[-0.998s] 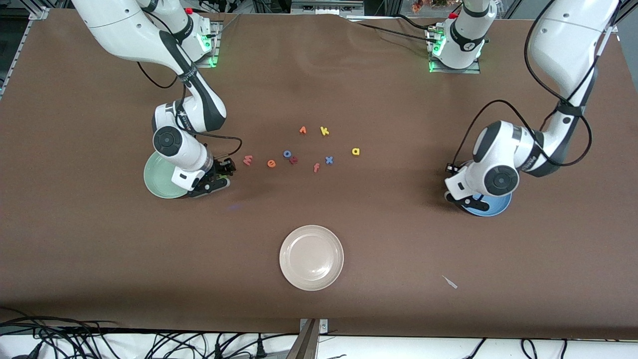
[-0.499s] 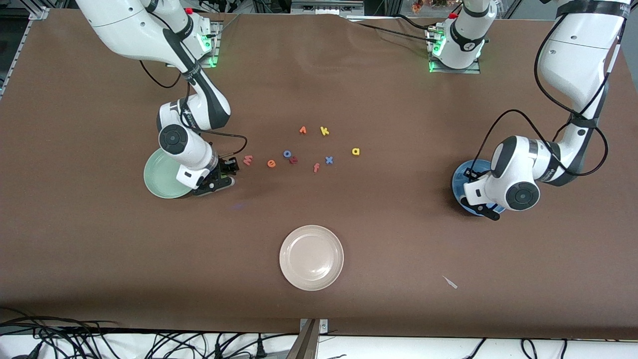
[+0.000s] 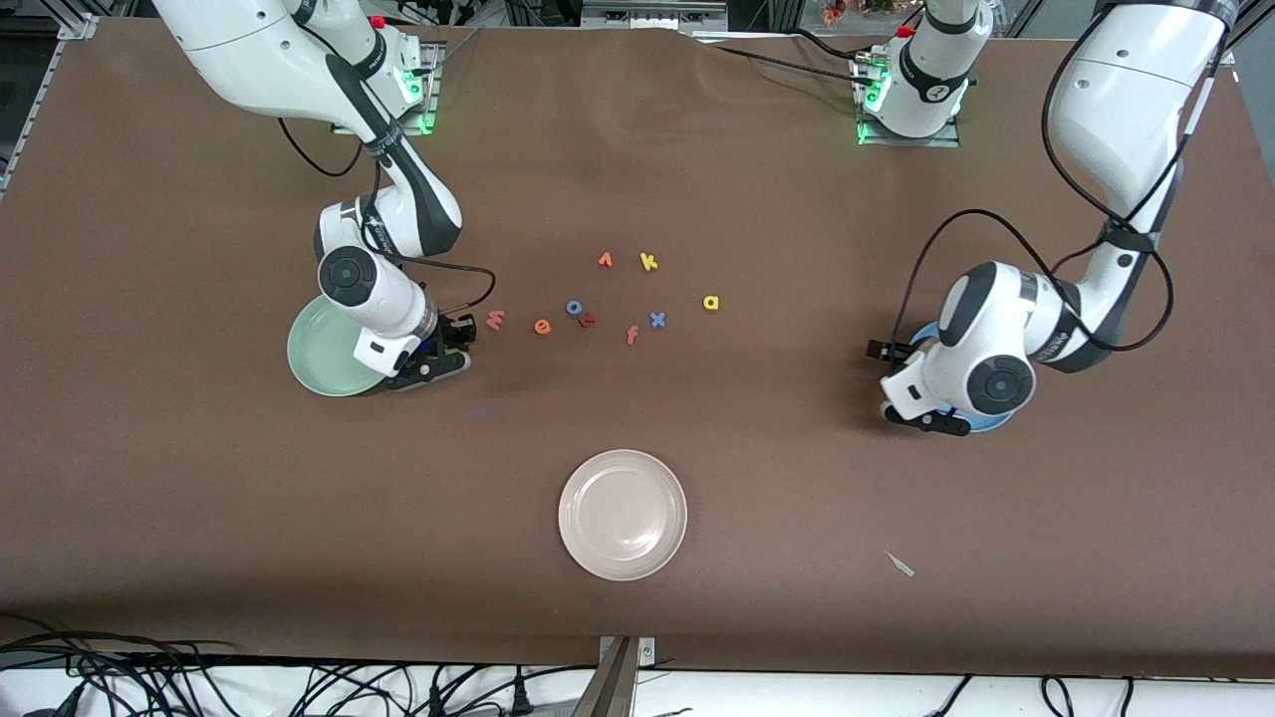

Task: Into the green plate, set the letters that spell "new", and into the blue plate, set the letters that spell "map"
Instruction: 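Place the u on the green plate while the left gripper reaches the o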

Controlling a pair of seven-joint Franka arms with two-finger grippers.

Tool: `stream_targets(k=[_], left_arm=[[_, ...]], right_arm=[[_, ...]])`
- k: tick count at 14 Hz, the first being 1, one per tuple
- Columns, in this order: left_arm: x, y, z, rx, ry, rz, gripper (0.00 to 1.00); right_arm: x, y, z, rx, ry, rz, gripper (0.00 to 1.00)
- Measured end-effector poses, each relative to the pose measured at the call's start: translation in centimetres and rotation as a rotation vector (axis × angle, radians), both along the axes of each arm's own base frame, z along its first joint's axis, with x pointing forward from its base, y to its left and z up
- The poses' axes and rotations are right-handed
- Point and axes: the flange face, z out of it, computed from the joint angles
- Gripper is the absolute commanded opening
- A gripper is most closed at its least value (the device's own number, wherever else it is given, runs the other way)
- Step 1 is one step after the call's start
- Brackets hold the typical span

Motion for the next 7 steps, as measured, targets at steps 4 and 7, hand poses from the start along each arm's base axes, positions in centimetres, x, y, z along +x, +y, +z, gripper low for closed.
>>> stream_targets(k=[4,7], left_arm=[[-2.9,-8.2,2.4,0.021,-0.062,0.127,1.0],[-6.5,-14.4,2.4,-0.002,-0.124,0.202,1.0]], right_arm=[[0.1,-0.1,0.3,0.0,-0.004,-0.001,0.19],[0.5,-0.2,1.0,-0.005,0.007,-0.002,0.19]])
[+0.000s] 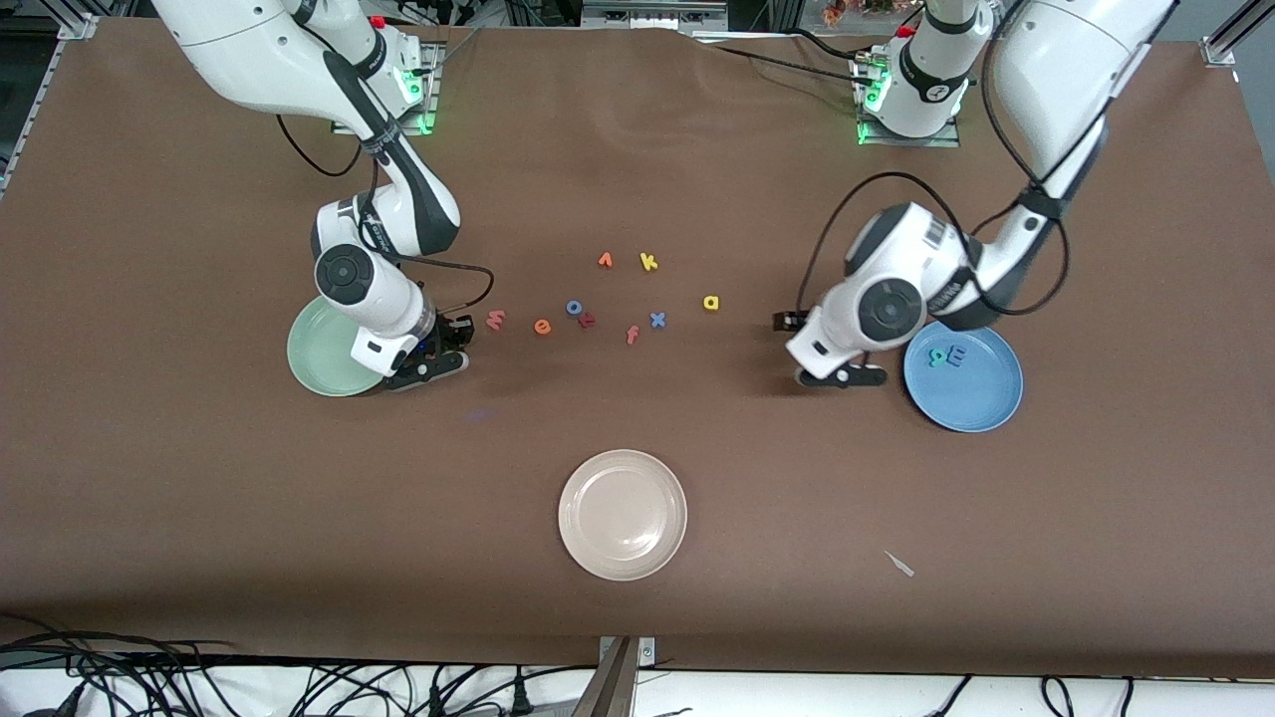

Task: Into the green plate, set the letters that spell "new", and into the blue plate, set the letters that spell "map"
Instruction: 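Place the u on the green plate while the left gripper reaches the o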

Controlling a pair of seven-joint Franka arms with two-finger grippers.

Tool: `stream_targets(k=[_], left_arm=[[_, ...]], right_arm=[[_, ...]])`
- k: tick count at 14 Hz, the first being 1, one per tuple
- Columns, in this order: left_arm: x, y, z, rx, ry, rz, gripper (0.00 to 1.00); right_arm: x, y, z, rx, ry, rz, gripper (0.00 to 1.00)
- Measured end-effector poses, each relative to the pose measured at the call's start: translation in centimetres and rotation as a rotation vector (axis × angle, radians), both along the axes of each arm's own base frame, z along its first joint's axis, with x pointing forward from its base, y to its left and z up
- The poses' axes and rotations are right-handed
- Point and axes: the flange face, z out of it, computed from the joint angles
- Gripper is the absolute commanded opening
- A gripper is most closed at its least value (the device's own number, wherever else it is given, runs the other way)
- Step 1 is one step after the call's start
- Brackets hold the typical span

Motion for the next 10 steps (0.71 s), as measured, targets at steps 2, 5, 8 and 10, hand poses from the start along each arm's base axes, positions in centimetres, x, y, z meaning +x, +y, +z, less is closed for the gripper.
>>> stream_targets(k=[2,5,8,10], left_arm=[[-2.1,-2.5,-0.7,-0.019,-0.035,0.04,1.0],[-4.0,-5.4,-1.3,-0.018,-0.086,0.081,1.0],[-6.8,-9.0,-1.8,0.011,-0.152,0.089,1.0],[-8.6,-10.9,-2.4,0.019,-0.188,0.098,0.97]], right_arm=[[1.6,0.1,2.5,-0.019,0.048,-0.001,0.19],[4.2,-2.1,7.2,-0.049,0.1,0.021,0.19],[5.5,-7.5,9.1,-0.064,0.103,0.081,0.19],[5.7,-11.4,9.5,-0.074,0.11,0.104,0.19]])
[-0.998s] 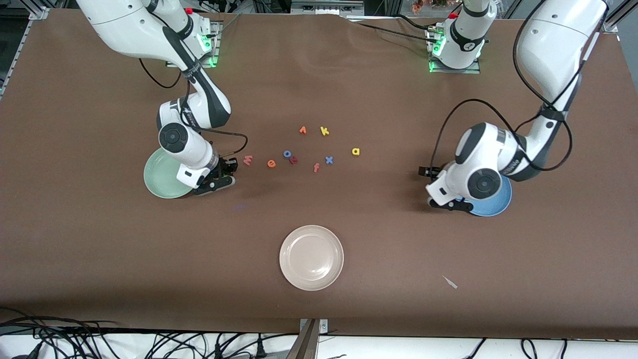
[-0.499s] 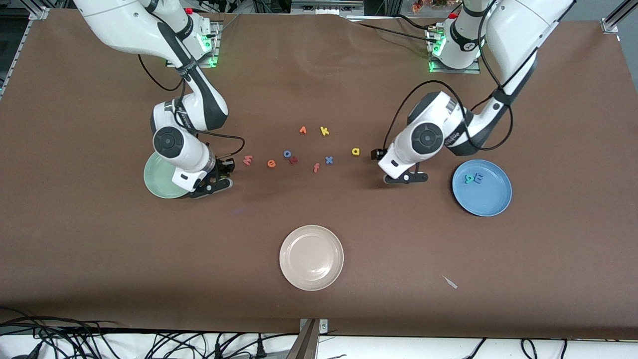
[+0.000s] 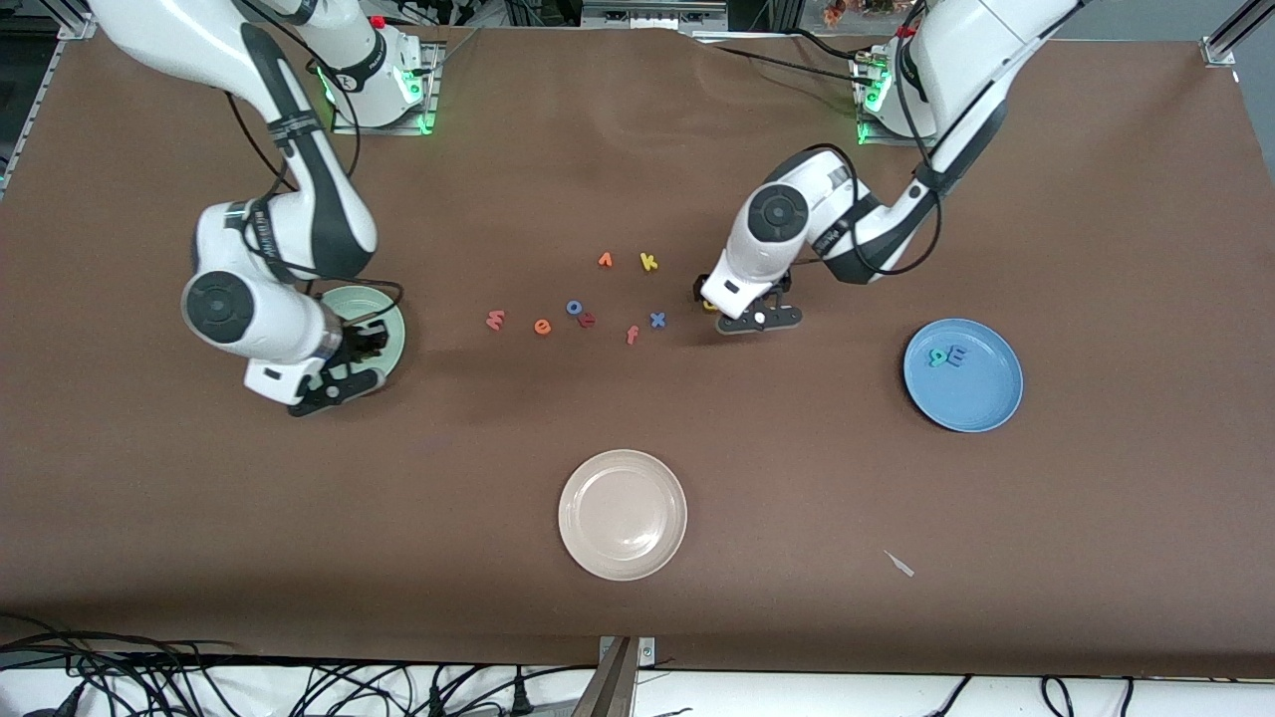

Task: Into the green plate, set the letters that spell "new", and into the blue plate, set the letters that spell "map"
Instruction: 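Place the u on the green plate while the left gripper reaches the o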

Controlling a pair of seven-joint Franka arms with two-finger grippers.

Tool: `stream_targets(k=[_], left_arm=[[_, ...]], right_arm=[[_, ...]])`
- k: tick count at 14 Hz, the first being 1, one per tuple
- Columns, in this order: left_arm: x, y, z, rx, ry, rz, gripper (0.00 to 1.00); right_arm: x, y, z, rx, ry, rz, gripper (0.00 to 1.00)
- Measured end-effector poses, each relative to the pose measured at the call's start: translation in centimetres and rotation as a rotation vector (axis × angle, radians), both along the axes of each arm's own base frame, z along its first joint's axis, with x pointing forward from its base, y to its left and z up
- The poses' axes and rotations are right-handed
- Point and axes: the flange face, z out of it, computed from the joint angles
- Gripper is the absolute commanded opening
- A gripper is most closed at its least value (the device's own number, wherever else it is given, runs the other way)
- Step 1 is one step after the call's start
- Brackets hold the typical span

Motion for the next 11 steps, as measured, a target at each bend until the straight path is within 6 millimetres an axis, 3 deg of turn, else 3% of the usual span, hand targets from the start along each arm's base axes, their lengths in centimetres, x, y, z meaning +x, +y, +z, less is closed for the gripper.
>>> stream_targets(k=[3,7,11], left_arm=[[-0.9,-1.3,-0.4,-0.009,-0.02,0.008,0.88],[-1.3,-1.5,-1.6,-0.007,-0.011,-0.011,0.79],[-1.5,-2.0,-2.3,-0.011,-0.007,-0.015,0.66]], right_arm=[[-1.7,-3.3,-0.4,-0.001,-0.013,-0.001,0.19],[-6.6,-4.4,-2.8,0.013,-0.091,-0.009,0.19],[-8.0,-4.7,-3.5,0.016,-0.108,-0.012,0.22]])
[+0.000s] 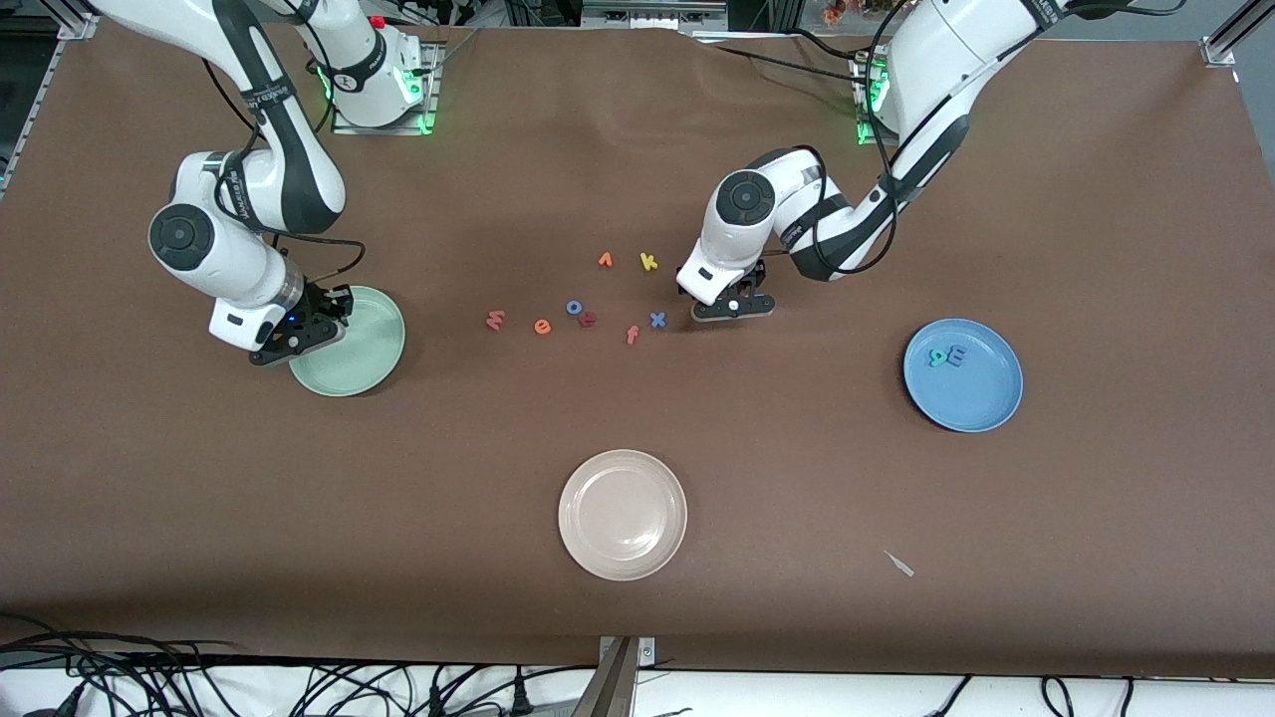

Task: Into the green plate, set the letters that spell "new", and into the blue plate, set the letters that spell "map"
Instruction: 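Place the u on the green plate while the left gripper reaches the o, then move the o to the blue plate while the right gripper grasps the w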

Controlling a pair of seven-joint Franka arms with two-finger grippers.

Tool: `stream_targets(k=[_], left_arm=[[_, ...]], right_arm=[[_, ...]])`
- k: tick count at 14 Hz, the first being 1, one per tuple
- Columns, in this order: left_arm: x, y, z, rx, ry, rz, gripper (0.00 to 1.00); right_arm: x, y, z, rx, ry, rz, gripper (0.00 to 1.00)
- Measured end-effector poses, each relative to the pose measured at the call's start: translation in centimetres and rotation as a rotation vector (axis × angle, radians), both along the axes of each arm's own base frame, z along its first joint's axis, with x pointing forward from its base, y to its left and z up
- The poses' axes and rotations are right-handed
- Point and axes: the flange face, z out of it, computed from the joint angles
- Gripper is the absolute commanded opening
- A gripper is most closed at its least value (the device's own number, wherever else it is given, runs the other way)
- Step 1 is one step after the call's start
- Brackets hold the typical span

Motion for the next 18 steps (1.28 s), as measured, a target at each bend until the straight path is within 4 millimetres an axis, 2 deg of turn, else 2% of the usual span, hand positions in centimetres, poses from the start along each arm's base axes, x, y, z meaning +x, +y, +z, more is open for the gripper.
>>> stream_targets(k=[2,3,5,6,9,12,14,16,18], left_arm=[[0.1,-0.2,-0.3,-0.002,0.003,-0.001,0.6],[0.1,-0.2,-0.5,0.002,-0.001,-0.009,0.59],[0.2,-0.3,-0.9,0.011,-0.014,-0.01,0.55],[0.4,-0.4,-1.1,0.014,-0.021,-0.006,0.49],[0.8,-0.7,-1.2,0.011,-0.03,0.004,0.23],[0.9,-0.8,-1.1,0.009,-0.033,0.006,0.07],[0.9,-0.8,-1.1,0.009,-0.033,0.006,0.0],[1.2,-0.4,-1.1,0.028,-0.026,0.005,0.0],[2.7,1.5,-0.9,0.103,0.017,-0.019,0.0]], right_arm=[[-1.3,-0.3,-1.5,0.0,-0.022,-0.002,0.23],[-2.1,-0.4,-2.4,-0.001,-0.028,-0.003,0.26],[-3.4,-0.8,-3.7,-0.003,-0.034,-0.007,0.48],[-3.5,-0.8,-3.8,-0.004,-0.034,-0.008,0.57],[-3.3,-0.8,-3.6,-0.003,-0.045,-0.007,0.61],[-2.7,-0.2,-3.1,0.0,-0.065,-0.001,0.61],[-2.3,1.9,-2.6,0.005,-0.081,-0.013,0.61],[-2.1,5.4,-2.0,0.011,-0.088,-0.052,0.61],[-2.2,9.0,-1.4,0.011,-0.087,-0.095,0.61]])
